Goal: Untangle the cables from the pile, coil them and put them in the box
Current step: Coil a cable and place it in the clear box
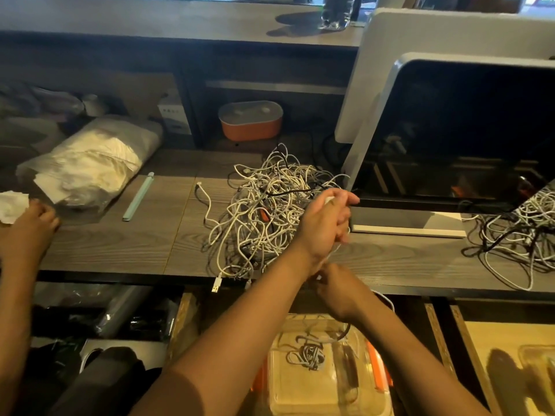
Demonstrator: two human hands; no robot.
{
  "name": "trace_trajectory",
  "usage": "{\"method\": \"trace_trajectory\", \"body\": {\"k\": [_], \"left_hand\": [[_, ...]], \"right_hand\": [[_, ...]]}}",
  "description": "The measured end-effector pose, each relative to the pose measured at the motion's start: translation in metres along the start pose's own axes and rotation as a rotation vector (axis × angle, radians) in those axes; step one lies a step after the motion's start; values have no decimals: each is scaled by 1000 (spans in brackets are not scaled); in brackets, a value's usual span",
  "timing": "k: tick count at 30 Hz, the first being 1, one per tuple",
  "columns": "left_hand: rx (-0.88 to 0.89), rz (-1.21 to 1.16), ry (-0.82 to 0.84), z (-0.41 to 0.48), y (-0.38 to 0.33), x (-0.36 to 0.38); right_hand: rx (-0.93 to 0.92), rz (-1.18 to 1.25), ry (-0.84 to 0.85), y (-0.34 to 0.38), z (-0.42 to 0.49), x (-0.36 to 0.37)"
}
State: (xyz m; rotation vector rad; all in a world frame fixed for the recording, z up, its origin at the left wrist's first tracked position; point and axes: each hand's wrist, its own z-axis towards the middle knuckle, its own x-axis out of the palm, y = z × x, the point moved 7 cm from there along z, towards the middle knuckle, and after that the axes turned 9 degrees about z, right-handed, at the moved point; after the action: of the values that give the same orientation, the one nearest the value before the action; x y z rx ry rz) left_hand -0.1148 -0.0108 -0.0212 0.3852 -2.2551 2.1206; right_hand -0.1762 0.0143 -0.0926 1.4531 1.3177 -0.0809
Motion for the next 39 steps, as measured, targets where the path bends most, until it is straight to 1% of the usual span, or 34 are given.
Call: {"method": "trace_trajectory", "body": {"k": [1, 2, 3, 5, 7, 10, 12, 15, 18, 20, 22, 24, 25, 26, 27, 29, 30, 31, 33, 35, 36, 38, 39], "left_hand": [[56, 110, -65, 4, -2, -6], [131, 299, -108, 6, -4, -11], [209, 524, -117, 8, -6, -12], [297, 914, -41, 12, 0, -9], [294, 1108, 46, 17, 11, -11], [192, 1221, 110, 17, 25, -21], [141, 1253, 130, 13, 32, -26], [114, 1337, 215, 5, 38, -24], [159, 1507, 334, -6, 40, -15], [200, 1573, 329, -11, 40, -13], [223, 1629, 305, -13, 42, -14], [141, 1567, 320, -14, 49, -17], [72, 1458, 330, -15, 53, -19], [-8, 1297, 326, -15, 56, -21], [-93, 1082, 303, -16, 57, -22], [-225, 562, 240, -21, 56, -20], [-248, 324, 211, -22, 53, -16], [-246, 137, 188, -23, 48, -12], [-203, -83, 172, -20, 38, -2], [-157, -140, 129, -16, 30, 4], [-135, -113, 80, -14, 27, 3], [-78, 19, -37, -11, 22, -3], [-35, 157, -92, -8, 20, -7]], "right_hand": [[-15, -17, 9, 5, -2, 2], [-17, -31, 3, 8, -4, 1], [-17, -37, -20, 10, -7, -2], [-33, -11, -70, 14, -13, -10], [-24, 77, -64, 13, -18, -19], [37, 221, -3, 4, -26, -38], [68, 304, -16, -3, -32, -56], [102, 499, -107, -13, -39, -75], [68, 669, -260, -18, -42, -87], [37, 686, -365, -20, -43, -97], [13, 682, -426, -22, -43, -106], [-18, 668, -444, -22, -42, -107], [-28, 653, -461, -23, -40, -106], [-26, 643, -484, -26, -39, -104], [-11, 639, -502, -30, -39, -100], [50, 646, -503, -39, -36, -89], [77, 641, -471, -40, -34, -81], [95, 609, -419, -37, -31, -72], [88, 475, -281, -25, -25, -52], [19, 205, -151, -4, -24, -38], [-15, 107, -105, 5, -24, -34], [-29, 90, -48, 14, -24, -31], [-26, 112, -18, 16, -25, -30]]}}
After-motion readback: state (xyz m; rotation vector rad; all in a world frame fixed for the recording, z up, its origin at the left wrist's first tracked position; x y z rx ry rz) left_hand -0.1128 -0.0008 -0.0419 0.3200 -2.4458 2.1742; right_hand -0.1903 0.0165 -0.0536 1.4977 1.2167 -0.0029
